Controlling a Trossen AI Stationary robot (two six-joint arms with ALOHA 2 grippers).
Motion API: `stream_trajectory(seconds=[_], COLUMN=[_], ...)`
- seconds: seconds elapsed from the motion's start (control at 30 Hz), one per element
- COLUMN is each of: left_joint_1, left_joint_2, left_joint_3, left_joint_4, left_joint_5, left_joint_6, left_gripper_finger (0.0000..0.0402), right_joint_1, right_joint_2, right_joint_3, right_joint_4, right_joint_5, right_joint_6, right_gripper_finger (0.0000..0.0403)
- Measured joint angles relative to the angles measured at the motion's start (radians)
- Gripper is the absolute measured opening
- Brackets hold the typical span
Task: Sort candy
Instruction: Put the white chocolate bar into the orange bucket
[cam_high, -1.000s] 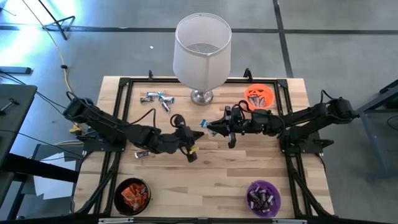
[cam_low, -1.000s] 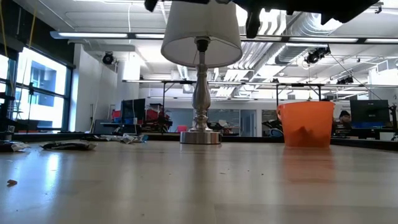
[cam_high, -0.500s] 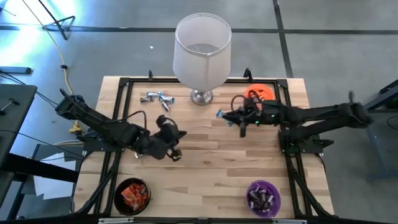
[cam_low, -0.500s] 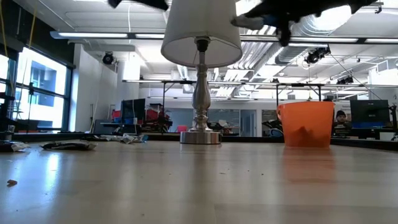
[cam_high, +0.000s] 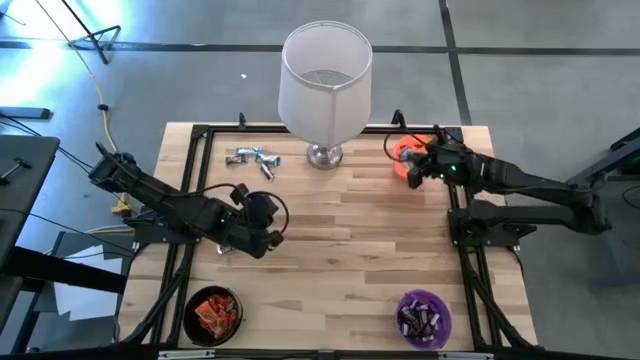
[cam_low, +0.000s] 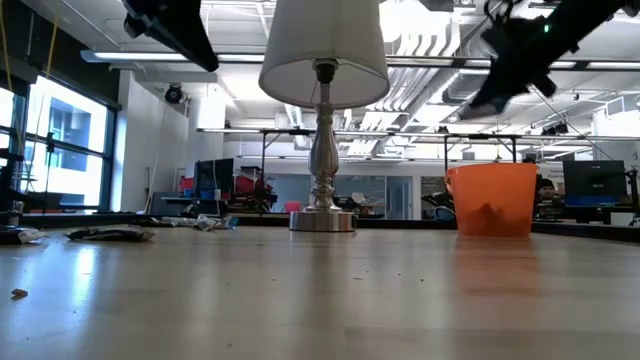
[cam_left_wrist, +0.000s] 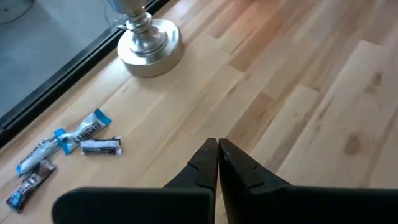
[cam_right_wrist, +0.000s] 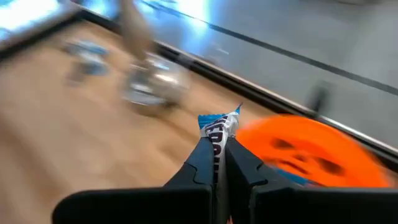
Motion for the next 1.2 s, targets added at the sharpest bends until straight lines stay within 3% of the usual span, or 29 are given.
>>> stream_trajectory(seconds=[0.1,0.23,0.6,0.73,0.97,1.2], left_joint_1=[0.017,0.048,0.173,0.206,0.245,0.298], left_joint_2=[0.000,0.000,0.000,0.000,0.000,0.000], left_joint_3=[0.000,0.000,0.000,0.000,-0.027,-0.121], left_joint_4=[0.000,0.000,0.000,0.000,0.001,-0.004], left_joint_5=[0.000,-0.002,0.000,0.016,0.243,0.300], left_joint_6=[0.014,0.050,0.171,0.174,0.192,0.194], left_gripper_finger=[0.0000,0.0000,0.0000,0.0000,0.0000,0.0000], right_joint_1=[-0.119,-0.271,-0.574,-0.609,-0.572,-0.481], right_joint_2=[0.018,0.047,0.197,0.241,0.236,0.175], right_joint_3=[0.000,0.000,0.000,0.000,0.000,0.000], right_joint_4=[-0.060,-0.069,-0.028,-0.022,0.015,0.066], right_joint_5=[-0.011,-0.130,-0.422,-0.520,-0.802,-0.862], right_joint_6=[-0.039,-0.100,-0.240,-0.240,-0.210,-0.188], right_gripper_finger=[0.0001,0.0006,0.0086,0.0111,0.0123,0.0124])
